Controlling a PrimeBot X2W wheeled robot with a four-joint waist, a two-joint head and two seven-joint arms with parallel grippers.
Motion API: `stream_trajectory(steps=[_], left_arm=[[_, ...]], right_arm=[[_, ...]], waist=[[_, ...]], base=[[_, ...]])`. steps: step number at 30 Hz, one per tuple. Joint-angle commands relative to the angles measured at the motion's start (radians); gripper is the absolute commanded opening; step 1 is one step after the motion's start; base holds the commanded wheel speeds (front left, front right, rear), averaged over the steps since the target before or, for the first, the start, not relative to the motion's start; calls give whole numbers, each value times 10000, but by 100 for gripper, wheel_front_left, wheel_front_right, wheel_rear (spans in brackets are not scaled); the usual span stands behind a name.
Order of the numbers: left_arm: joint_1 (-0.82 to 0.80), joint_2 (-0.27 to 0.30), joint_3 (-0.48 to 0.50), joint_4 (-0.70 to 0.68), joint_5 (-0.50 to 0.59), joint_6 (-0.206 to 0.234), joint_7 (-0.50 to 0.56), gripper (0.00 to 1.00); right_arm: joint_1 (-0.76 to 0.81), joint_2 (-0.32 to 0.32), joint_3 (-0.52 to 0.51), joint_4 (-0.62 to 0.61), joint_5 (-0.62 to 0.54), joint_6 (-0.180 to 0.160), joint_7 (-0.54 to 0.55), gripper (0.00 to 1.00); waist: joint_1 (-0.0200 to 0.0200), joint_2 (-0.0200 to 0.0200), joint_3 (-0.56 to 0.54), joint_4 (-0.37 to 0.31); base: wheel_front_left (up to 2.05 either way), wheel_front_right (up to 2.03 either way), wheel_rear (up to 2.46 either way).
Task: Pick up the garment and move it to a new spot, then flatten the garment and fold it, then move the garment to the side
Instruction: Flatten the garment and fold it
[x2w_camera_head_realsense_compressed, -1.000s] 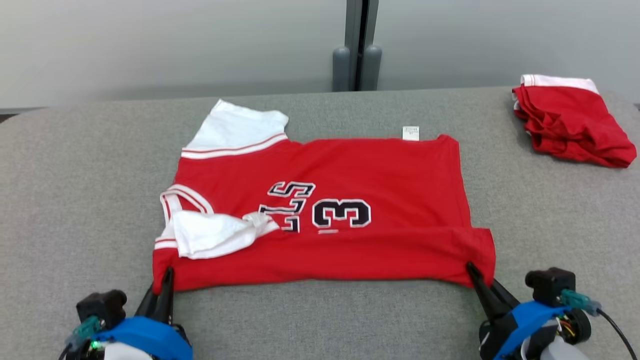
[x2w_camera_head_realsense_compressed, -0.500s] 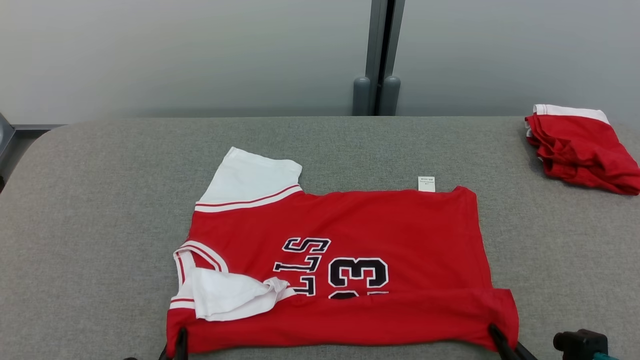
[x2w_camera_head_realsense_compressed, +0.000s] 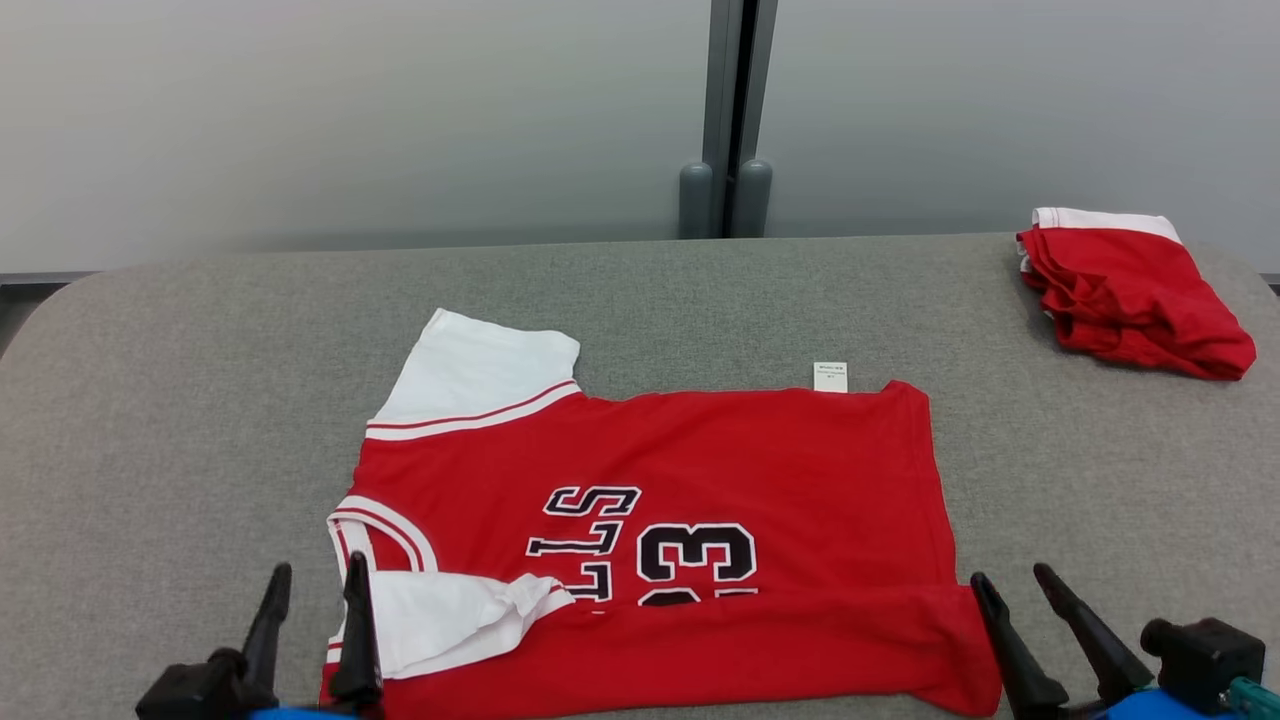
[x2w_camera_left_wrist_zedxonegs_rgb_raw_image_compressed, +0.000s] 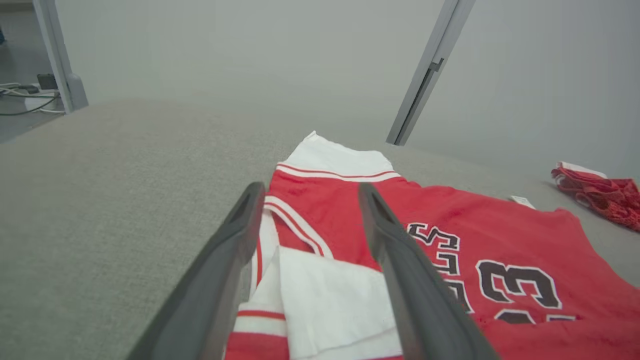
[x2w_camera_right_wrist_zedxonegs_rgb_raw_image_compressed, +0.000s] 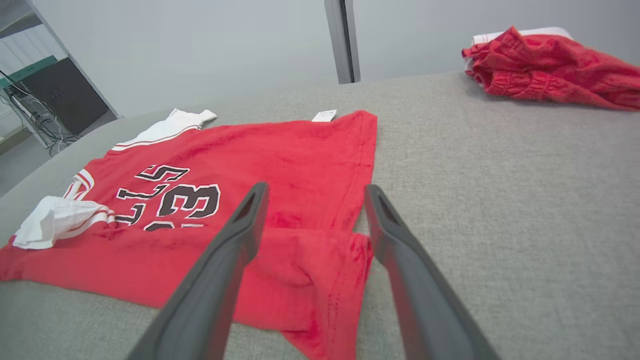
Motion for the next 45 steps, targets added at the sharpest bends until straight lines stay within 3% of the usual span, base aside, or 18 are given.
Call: stream_trajectory(steps=[1,9,14,22,28,45], left_arm=[[-231,-145,333,-289,352,-17,-47,100],[-467,-1088,1935,-1019,1945,-510,-52,100],[-521,-1377,2567,-897,2688,-809,-53,100],[-355,-1390,2966,-299,3970,-1291,-54,100],[-290,-1396,3083,257,4448,-1379,-55,100],[-550,-1490,3276,898,4808,-1740,-55,100]], right_arm=[[-290,93,-80,-130,-149,5,-192,100],[-1093,669,-356,-302,-977,5,-1004,100],[-1248,1109,-677,-232,-1617,5,-1201,100],[-872,1701,-1313,83,-2547,4,-1270,100],[-746,1898,-1452,559,-2871,5,-1265,100],[-767,2136,-1340,1138,-3103,5,-1268,100]], waist=[[0,1,-20,-74],[0,1,-52,-360],[0,1,-92,-411],[0,1,-170,-401],[0,1,-222,-396],[0,1,-358,-374]], base=[[0,0,0],[0,0,0],[0,0,0],[0,0,0],[0,0,0],[0,0,0]])
